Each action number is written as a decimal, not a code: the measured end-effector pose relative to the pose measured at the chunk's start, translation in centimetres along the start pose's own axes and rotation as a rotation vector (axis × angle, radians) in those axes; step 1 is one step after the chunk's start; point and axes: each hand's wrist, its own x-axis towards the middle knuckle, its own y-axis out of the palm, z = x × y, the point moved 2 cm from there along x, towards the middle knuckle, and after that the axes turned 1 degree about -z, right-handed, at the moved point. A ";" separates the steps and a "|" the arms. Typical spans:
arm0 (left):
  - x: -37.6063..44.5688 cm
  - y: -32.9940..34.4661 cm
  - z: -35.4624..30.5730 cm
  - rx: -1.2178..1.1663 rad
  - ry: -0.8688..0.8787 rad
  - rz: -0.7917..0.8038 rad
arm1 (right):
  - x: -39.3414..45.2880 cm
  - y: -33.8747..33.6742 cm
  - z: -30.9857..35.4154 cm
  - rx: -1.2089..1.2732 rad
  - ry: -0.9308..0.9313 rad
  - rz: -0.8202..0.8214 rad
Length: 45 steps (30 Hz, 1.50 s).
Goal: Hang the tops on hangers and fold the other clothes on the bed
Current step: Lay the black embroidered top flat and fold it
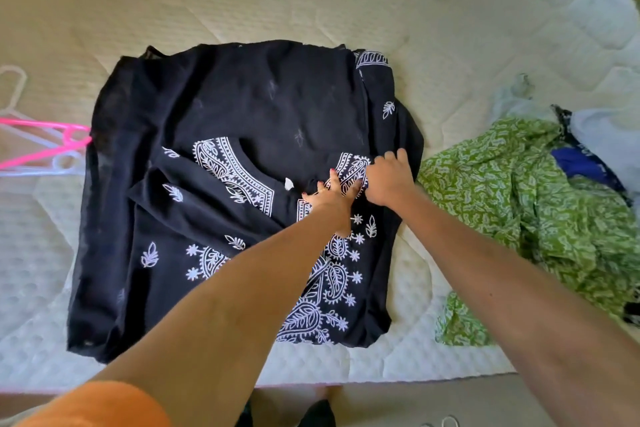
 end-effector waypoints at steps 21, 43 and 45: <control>1.4 0.0 -2.1 -0.090 -0.267 0.052 | -4.1 -2.8 0.8 0.206 -0.342 0.023; 1.8 -0.1 1.4 -0.586 -0.217 -0.144 | -13.6 -3.7 6.9 1.242 0.006 -0.099; 0.9 -0.1 2.0 -0.545 -0.188 -0.183 | -13.9 -3.3 8.0 1.370 0.085 0.061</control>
